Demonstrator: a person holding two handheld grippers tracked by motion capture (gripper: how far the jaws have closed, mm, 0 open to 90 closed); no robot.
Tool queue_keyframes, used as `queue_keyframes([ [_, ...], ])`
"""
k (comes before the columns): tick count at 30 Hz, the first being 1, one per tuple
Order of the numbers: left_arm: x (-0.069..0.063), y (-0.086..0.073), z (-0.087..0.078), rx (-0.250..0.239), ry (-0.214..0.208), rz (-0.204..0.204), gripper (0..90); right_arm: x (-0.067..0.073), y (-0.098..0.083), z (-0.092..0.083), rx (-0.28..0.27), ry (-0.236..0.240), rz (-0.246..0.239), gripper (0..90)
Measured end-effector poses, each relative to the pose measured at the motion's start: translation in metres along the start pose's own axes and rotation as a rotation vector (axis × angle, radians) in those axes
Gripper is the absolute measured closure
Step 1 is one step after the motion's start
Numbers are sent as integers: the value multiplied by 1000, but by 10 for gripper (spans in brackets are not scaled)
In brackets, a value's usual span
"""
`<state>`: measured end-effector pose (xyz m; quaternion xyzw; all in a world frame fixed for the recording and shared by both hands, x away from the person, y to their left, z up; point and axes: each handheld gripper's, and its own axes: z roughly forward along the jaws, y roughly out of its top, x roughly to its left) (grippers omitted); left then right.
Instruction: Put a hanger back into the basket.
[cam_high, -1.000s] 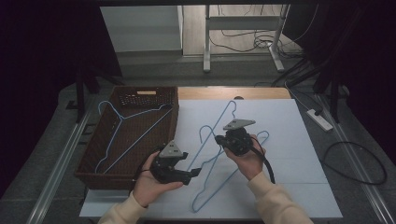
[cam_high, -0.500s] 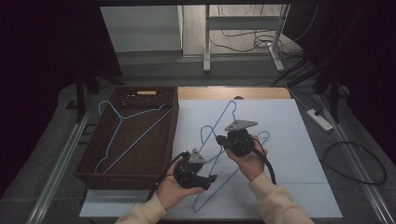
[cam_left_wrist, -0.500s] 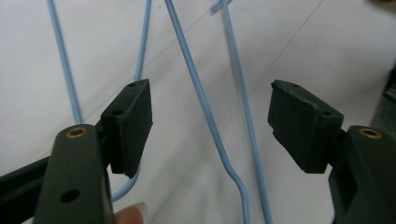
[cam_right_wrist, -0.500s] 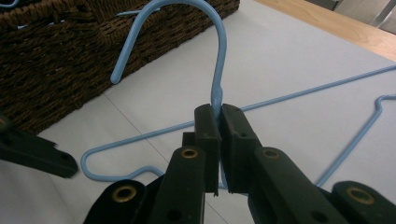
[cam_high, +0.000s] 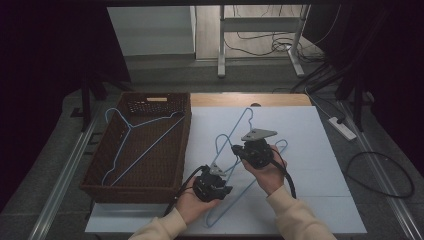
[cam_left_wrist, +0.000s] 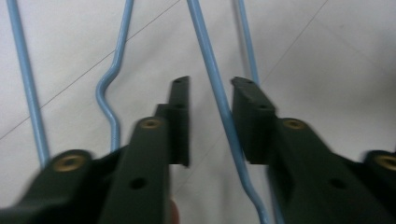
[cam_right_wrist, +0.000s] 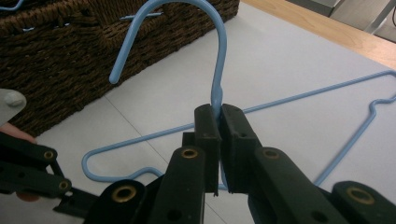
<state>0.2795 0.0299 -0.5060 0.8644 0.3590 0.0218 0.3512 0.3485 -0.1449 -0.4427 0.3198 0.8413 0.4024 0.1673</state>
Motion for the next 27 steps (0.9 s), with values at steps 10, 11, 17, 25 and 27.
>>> queue_keyframes([
  [10, 7, -2, -7, -72, -40, -89, 850, -3, -1, -16, -49, 4, 14, 861],
  [11, 8, -2, -8, -80, -43, -95, 856, -4, -1, -18, -57, 2, 12, 860],
  [17, 5, -3, -11, -114, -59, -100, 863, -6, -6, -30, -96, 8, 15, 841],
  [25, -1, -3, -16, -150, -97, -109, 864, -5, -12, -51, -170, 36, 0, 663],
  [27, -2, -2, -19, -159, -96, -105, 864, -6, -14, -55, -183, 35, -5, 628],
])
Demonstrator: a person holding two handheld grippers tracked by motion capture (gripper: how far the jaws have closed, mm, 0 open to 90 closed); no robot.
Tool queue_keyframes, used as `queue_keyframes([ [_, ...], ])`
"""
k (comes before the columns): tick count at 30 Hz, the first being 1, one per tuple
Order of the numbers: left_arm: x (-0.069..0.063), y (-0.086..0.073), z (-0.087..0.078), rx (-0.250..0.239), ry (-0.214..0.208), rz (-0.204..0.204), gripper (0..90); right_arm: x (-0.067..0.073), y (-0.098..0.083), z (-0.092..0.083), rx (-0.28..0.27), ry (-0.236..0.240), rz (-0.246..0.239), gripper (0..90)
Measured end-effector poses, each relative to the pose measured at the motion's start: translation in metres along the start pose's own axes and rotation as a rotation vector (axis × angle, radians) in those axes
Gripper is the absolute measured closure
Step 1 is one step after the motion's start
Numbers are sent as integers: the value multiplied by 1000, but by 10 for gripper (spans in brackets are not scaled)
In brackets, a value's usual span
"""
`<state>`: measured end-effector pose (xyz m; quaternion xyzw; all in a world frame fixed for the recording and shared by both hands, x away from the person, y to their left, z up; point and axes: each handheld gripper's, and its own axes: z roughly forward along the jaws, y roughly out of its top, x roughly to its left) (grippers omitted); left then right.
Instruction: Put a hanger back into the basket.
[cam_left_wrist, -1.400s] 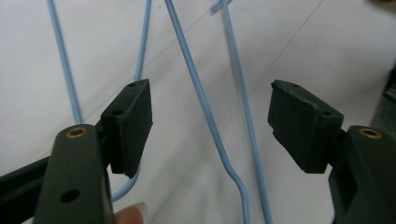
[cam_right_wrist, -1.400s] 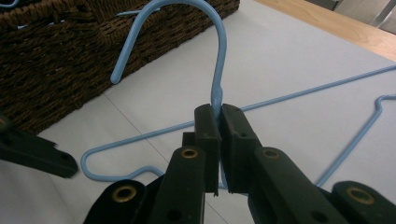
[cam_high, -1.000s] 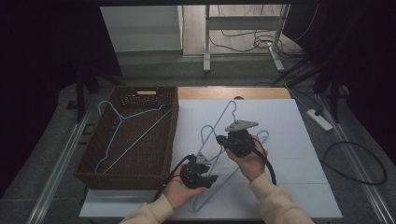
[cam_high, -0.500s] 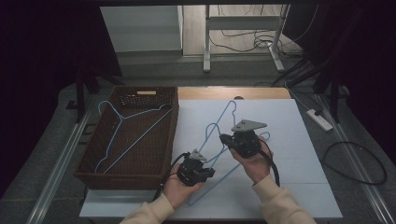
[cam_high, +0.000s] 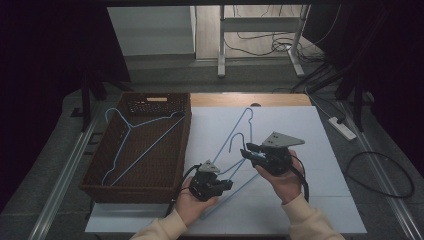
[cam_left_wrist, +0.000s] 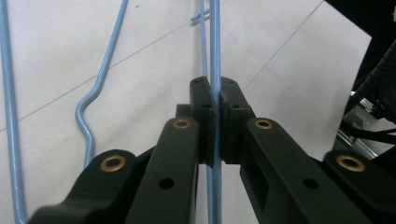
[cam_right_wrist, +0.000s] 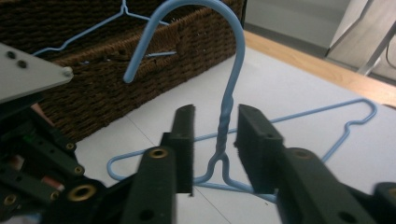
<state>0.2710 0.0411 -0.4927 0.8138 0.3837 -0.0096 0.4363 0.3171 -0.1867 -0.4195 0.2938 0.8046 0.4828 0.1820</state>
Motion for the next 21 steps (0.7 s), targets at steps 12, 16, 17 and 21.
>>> queue_keyframes([
  [12, -5, 9, -28, -82, -93, -37, 864, -27, -35, -47, -55, -10, 58, 466],
  [16, -7, 17, -45, -123, -116, -24, 864, -37, -50, -54, -52, -34, 93, 449],
  [17, -7, 18, -48, -129, -117, -22, 864, -40, -54, -55, -51, -36, 102, 446],
  [21, -2, 25, -66, -162, -119, -19, 864, -47, -63, -56, -45, -47, 120, 433],
])
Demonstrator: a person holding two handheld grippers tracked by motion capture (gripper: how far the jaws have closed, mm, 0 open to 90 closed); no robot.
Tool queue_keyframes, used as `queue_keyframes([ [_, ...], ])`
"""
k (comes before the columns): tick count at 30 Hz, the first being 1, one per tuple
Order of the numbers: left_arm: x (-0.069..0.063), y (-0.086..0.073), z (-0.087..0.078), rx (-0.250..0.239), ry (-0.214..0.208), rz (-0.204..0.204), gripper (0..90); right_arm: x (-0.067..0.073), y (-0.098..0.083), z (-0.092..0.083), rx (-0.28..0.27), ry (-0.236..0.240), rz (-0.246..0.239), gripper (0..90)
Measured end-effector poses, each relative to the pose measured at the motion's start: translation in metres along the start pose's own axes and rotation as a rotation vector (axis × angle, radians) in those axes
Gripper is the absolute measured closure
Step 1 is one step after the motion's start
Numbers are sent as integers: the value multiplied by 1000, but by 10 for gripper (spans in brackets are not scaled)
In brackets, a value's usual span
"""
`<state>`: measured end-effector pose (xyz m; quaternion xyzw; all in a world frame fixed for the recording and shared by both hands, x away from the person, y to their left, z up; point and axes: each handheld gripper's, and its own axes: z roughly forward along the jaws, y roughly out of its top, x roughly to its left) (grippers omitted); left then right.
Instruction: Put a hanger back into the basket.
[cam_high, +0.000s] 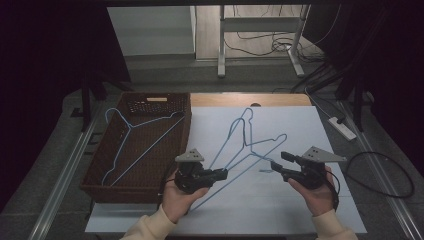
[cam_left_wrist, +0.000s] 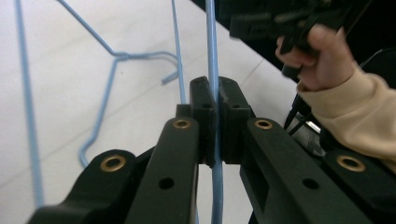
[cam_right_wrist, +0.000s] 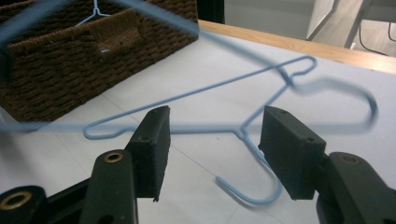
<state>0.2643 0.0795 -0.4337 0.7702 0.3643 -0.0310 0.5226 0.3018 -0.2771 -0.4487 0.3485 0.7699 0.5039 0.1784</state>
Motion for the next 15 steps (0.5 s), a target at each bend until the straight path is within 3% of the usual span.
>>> queue_keyframes([
  [15, 26, 21, -69, -90, 33, 5, 864, -13, -13, 1, 19, -46, 28, 400],
])
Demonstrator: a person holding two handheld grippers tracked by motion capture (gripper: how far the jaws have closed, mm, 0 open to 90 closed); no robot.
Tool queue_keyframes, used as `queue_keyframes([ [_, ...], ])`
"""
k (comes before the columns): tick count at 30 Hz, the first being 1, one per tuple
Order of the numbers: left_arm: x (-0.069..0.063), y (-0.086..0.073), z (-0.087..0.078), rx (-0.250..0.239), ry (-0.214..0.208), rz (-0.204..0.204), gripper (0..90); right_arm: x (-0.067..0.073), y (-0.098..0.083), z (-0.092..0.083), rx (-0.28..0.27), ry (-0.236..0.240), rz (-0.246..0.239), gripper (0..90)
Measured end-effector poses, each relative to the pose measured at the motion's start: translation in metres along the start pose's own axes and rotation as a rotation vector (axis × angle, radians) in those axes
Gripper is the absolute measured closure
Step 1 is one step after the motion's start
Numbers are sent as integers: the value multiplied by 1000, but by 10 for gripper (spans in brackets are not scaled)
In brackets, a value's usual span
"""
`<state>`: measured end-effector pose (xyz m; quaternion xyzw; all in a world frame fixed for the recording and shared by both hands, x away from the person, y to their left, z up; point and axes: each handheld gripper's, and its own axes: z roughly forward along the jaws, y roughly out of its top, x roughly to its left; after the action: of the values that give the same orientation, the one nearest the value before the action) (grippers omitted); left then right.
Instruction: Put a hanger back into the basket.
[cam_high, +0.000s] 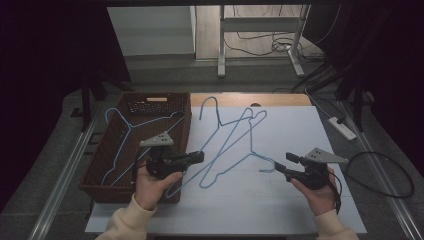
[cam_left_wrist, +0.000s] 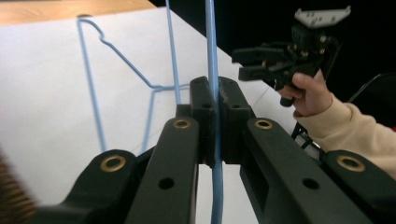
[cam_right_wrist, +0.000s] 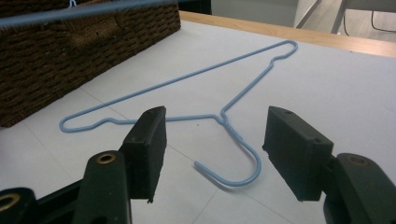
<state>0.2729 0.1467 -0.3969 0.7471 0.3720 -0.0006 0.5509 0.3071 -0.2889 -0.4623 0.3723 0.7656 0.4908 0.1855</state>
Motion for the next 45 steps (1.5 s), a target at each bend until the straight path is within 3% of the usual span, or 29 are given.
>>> queue_keyframes([
  [7, 21, 3, -38, -62, 47, -1, 864, 1, -2, 3, 15, -4, -8, 400],
  [12, 38, -1, -62, -76, 102, 18, 864, 1, -3, 5, 26, -7, -14, 400],
  [18, 58, -11, -82, -76, 158, -7, 864, 2, -5, 6, 38, -10, -18, 400],
  [23, 71, -15, -101, -84, 217, -1, 864, 0, -6, 8, 44, -11, -14, 400],
  [32, 96, -25, -136, -115, 267, -24, 864, 0, -7, 8, 50, -13, -15, 400],
  [37, 111, -31, -146, -119, 288, -55, 864, 0, -7, 10, 56, -13, -14, 400],
  [45, 125, -37, -140, -83, 290, -79, 864, 1, -8, 11, 61, -11, -12, 400],
])
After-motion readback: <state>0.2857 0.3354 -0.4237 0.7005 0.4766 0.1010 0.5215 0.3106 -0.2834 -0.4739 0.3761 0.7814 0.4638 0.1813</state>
